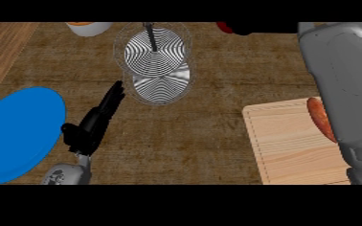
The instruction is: Pick the can from the cutting board and place it in the tiered basket
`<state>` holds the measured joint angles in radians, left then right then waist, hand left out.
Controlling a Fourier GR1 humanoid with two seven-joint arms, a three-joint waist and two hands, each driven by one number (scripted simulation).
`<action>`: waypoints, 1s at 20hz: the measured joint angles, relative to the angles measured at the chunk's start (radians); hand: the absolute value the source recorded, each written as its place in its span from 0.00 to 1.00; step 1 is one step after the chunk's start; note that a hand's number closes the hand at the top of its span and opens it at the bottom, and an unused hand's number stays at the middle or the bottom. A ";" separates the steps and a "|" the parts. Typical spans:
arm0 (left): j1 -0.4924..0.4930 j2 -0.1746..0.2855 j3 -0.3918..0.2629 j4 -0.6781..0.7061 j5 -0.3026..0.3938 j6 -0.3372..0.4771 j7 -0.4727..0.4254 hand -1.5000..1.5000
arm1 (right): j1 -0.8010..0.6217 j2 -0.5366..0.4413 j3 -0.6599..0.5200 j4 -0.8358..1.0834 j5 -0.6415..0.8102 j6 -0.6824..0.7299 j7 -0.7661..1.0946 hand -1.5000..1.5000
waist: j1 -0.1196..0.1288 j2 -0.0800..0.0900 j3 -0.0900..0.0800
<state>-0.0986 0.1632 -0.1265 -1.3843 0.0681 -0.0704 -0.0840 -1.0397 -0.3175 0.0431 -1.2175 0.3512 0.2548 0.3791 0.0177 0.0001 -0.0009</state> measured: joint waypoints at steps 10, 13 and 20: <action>-0.021 -0.008 0.013 0.026 -0.007 -0.015 -0.009 0.50 | -0.293 0.172 -0.005 0.334 0.057 -0.082 0.053 1.00 | 0.013 0.007 -0.001; -0.030 -0.019 0.009 0.037 -0.014 -0.012 -0.015 0.50 | -0.358 0.216 -0.008 0.456 0.077 -0.111 0.021 1.00 | 0.019 0.010 -0.001; -0.056 -0.033 0.003 0.044 -0.032 -0.004 -0.001 0.50 | -0.459 0.292 0.000 0.672 0.077 -0.206 -0.055 1.00 | 0.032 0.011 0.000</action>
<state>-0.1543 0.1300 -0.1231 -1.3404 0.0363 -0.0743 -0.0850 -1.4991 -0.0252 0.0434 -0.5458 0.4283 0.0493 0.3237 0.0499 0.0106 -0.0012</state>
